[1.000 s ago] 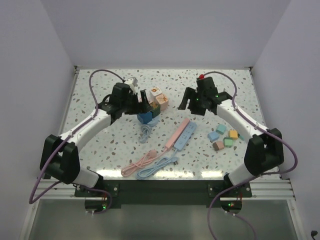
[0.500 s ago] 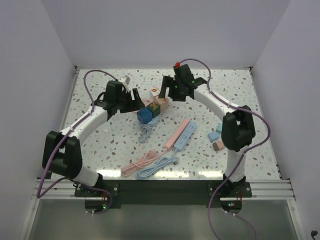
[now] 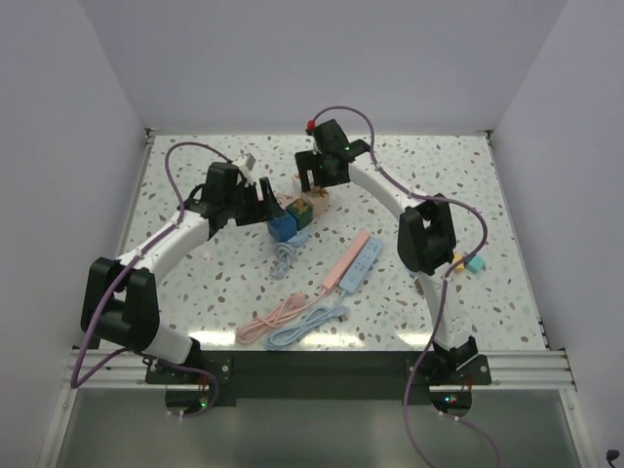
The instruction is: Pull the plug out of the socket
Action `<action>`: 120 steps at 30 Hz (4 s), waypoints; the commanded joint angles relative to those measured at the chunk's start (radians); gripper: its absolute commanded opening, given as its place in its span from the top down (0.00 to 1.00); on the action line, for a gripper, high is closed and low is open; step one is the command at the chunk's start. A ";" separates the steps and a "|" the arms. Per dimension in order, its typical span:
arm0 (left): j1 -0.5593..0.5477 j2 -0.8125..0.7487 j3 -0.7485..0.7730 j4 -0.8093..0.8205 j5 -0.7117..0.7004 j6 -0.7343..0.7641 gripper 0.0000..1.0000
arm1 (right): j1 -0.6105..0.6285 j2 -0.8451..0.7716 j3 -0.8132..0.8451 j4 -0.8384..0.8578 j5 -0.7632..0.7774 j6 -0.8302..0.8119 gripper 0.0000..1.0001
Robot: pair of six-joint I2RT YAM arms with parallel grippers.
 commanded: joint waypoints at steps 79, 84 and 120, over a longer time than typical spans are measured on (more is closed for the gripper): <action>-0.431 0.417 0.242 0.207 -0.235 -0.336 0.30 | -0.316 -0.840 -1.417 1.210 -0.692 1.085 1.00; -0.432 0.415 0.228 0.225 -0.240 -0.334 0.66 | -0.316 -0.840 -1.413 1.218 -0.689 1.101 1.00; -0.323 0.317 0.130 0.234 -0.329 -0.190 1.00 | -0.508 -1.035 -1.038 -0.129 0.006 0.415 1.00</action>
